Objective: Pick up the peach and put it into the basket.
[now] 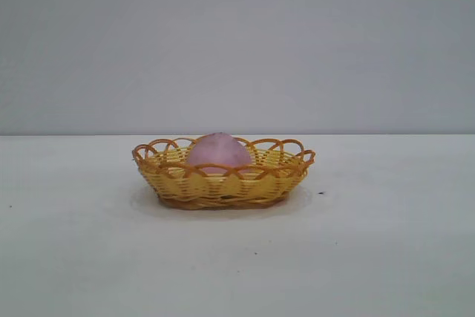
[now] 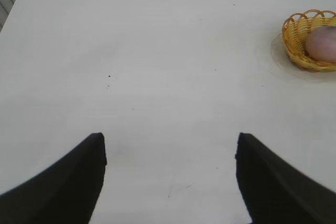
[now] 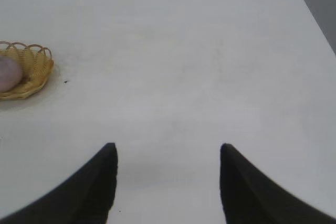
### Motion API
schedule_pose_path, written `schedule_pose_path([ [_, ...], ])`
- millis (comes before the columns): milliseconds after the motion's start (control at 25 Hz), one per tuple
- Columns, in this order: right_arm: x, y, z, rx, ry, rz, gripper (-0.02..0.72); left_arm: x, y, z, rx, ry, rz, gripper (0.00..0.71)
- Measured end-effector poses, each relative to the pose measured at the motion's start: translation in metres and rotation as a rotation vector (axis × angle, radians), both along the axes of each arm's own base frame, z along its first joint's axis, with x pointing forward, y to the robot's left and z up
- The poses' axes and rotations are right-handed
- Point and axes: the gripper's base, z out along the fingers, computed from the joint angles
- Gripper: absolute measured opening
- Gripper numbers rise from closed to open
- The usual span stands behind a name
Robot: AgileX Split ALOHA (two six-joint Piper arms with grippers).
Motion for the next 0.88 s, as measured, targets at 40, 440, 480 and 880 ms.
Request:
schedule_pose_path([
  [40, 0.0000, -0.0001, 0.0000, 0.000, 0.000, 0.007, 0.356, 0.0000, 0.0000, 0.0000, 0.000, 0.000, 0.000, 0.461],
  [440, -0.0001, 0.0003, 0.0000, 0.004, 0.000, 0.013, 0.356, 0.0000, 0.0000, 0.0000, 0.000, 0.000, 0.000, 0.461],
  [480, -0.0001, 0.0003, 0.0000, 0.004, 0.000, 0.013, 0.356, 0.0000, 0.0000, 0.0000, 0.000, 0.000, 0.000, 0.461],
  [880, -0.0001, 0.0003, 0.0000, 0.004, 0.000, 0.013, 0.356, 0.0000, 0.0000, 0.0000, 0.000, 0.000, 0.000, 0.461],
])
